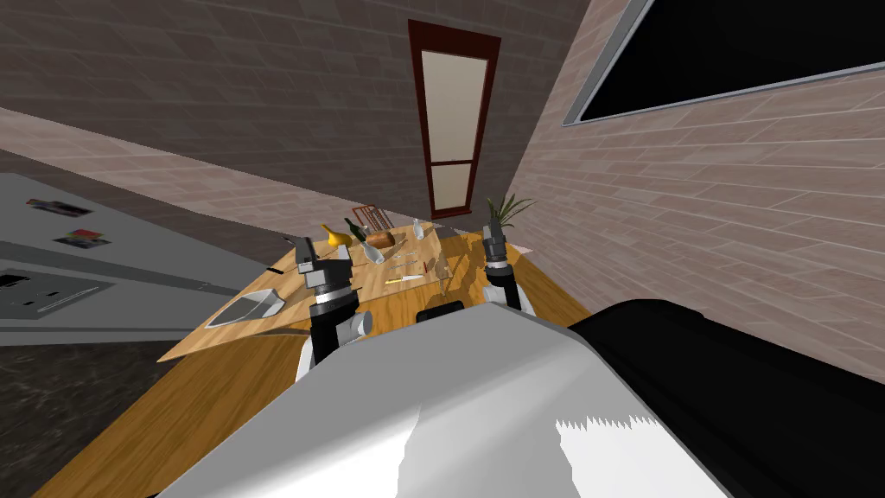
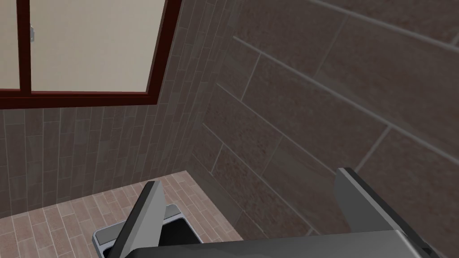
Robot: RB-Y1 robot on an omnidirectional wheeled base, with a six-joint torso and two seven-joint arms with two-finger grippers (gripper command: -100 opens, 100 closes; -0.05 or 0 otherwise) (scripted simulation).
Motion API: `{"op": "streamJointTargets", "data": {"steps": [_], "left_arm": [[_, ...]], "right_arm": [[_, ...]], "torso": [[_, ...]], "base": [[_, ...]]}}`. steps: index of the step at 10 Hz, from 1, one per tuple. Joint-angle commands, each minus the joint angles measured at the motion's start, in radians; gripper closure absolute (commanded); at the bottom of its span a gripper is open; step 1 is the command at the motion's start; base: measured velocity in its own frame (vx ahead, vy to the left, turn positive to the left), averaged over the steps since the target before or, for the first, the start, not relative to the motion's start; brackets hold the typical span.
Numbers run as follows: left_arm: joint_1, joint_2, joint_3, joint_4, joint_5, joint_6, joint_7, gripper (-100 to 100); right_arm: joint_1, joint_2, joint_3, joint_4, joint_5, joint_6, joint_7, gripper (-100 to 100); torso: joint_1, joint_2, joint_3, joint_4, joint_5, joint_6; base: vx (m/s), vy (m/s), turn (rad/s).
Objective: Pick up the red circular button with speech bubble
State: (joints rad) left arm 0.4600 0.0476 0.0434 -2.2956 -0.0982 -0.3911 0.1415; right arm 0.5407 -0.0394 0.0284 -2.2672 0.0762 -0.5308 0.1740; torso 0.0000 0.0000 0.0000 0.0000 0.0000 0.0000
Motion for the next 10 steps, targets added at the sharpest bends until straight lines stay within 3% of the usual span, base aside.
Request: {"op": "streamJointTargets", "data": {"steps": [1,6,10], "left_arm": [[0.007,0.046,-0.008,0.008,0.017,0.018,-0.012,-100],[0.040,0.190,-0.033,0.041,0.095,0.097,-0.067,-100],[0.060,0.282,-0.043,0.057,0.138,0.139,-0.098,-100]], "right_arm": [[0.000,0.000,0.000,0.000,0.000,0.000,0.000,0],[0.000,0.000,0.000,0.000,0.000,0.000,0.000,0],[0.000,0.000,0.000,0.000,0.000,0.000,0.000,0]], "torso": [[0.000,0.000,0.000,0.000,0.000,0.000],[-0.007,0.003,0.002,0.001,-0.002,0.000],[-0.008,0.005,0.003,0.001,-0.002,0.000]], "base": [[-0.011,-0.036,-0.083],[-0.038,-0.098,-0.094],[-0.051,-0.094,-0.058]]}}
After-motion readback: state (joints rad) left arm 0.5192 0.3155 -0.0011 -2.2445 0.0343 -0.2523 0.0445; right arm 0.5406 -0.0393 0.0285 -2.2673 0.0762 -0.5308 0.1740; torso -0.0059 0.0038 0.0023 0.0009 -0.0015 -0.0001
